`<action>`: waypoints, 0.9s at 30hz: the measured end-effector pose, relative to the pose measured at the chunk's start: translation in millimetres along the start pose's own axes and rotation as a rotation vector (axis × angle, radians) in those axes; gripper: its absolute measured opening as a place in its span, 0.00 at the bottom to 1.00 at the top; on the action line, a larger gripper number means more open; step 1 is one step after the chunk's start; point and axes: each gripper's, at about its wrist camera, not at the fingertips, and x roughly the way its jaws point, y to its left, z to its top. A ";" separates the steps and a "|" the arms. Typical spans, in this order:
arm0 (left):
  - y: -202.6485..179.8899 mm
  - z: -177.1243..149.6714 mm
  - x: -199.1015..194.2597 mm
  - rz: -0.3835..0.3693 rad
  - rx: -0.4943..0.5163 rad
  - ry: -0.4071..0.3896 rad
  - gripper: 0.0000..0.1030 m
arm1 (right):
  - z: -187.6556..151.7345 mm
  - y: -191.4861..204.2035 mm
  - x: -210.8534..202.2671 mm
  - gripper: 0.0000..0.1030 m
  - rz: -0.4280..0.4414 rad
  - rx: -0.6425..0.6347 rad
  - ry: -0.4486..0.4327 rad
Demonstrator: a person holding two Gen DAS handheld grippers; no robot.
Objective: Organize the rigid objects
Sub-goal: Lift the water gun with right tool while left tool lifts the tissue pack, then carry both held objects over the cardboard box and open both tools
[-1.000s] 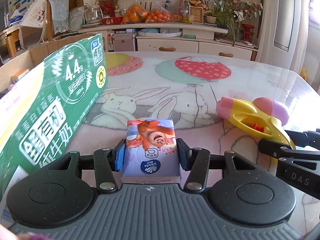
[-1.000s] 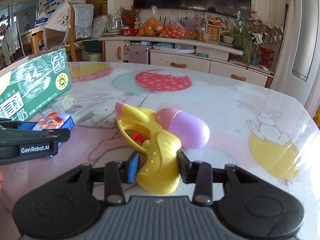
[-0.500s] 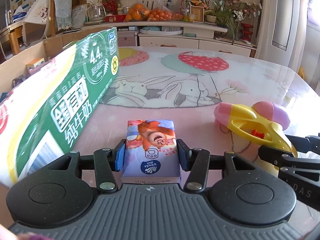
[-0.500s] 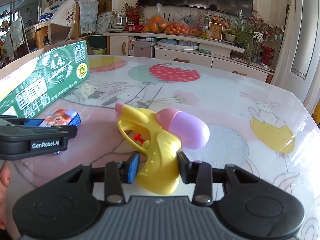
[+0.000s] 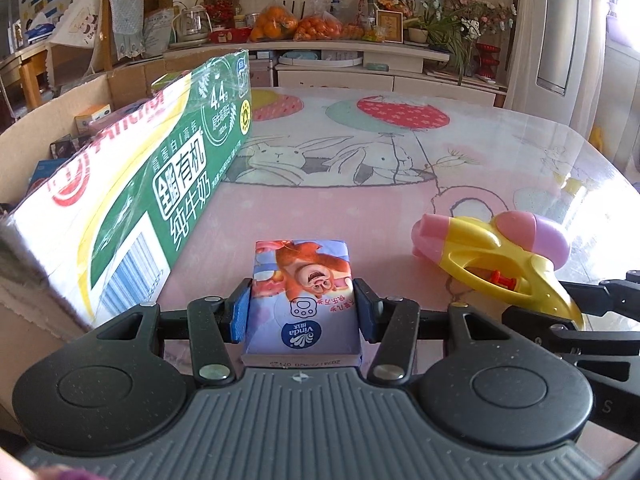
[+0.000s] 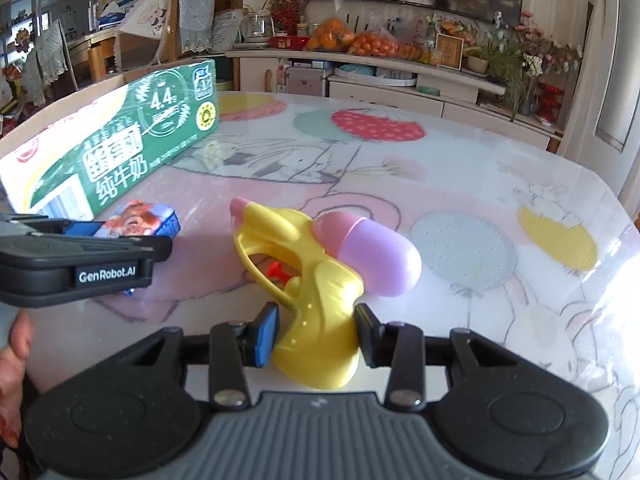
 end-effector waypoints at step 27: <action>10.5 5.4 -4.6 -0.010 -0.026 0.004 0.62 | 29.1 -17.2 39.6 0.99 0.142 -0.289 -0.024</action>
